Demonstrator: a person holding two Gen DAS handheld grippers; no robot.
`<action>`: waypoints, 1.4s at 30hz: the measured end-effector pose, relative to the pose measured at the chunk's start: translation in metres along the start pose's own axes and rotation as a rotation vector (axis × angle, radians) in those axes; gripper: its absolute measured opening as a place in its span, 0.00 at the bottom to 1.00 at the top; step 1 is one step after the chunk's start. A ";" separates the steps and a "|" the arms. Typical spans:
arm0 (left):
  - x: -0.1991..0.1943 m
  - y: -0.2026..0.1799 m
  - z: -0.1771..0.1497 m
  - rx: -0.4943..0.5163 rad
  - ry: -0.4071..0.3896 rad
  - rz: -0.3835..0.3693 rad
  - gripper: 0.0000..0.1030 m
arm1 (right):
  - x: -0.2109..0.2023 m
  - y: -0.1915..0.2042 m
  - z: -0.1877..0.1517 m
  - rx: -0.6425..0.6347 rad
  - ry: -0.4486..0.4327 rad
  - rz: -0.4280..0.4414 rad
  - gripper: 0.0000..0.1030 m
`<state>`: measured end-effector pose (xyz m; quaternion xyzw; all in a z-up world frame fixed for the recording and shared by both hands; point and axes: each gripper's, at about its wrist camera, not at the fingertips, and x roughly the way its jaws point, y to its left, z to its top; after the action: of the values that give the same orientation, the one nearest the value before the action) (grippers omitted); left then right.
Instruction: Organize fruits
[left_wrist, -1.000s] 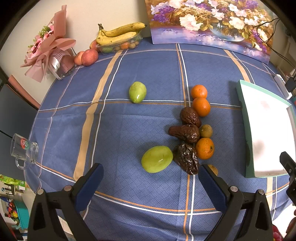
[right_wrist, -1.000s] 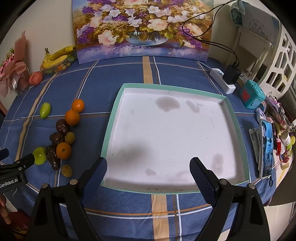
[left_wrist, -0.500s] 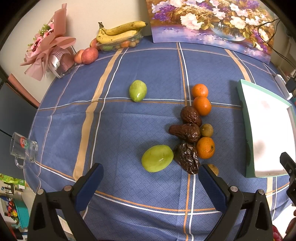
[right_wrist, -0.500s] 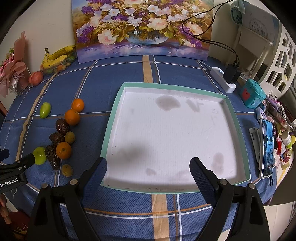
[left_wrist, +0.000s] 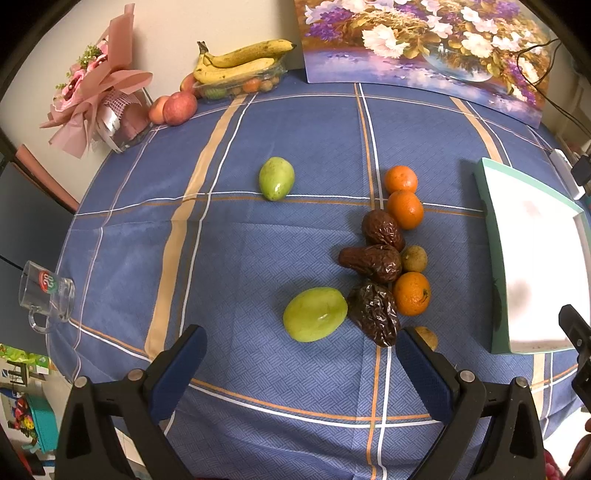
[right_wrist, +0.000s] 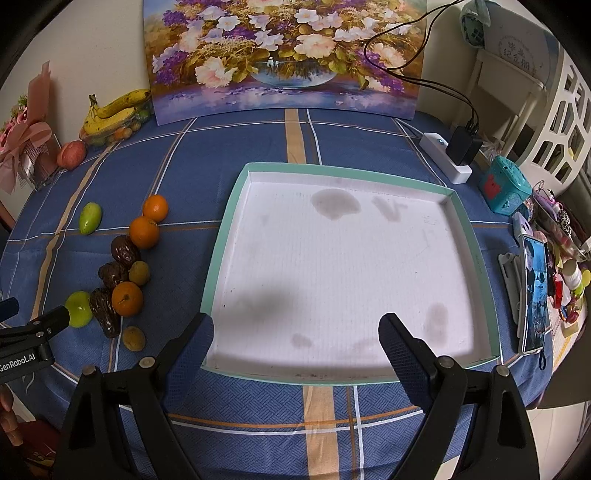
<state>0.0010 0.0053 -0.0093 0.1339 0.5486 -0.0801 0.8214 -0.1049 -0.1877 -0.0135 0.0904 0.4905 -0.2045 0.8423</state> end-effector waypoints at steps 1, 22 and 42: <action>0.000 0.000 0.000 0.000 0.000 0.000 1.00 | 0.000 0.000 0.000 0.000 0.000 0.000 0.89; 0.000 0.000 0.000 0.000 0.002 -0.001 1.00 | 0.000 -0.001 0.000 0.002 0.006 0.003 0.89; -0.010 0.022 0.006 -0.113 -0.085 -0.071 1.00 | 0.002 0.009 0.007 -0.042 -0.004 0.044 0.89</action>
<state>0.0086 0.0240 0.0053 0.0640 0.5213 -0.0838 0.8468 -0.0949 -0.1826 -0.0122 0.0829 0.4907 -0.1757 0.8494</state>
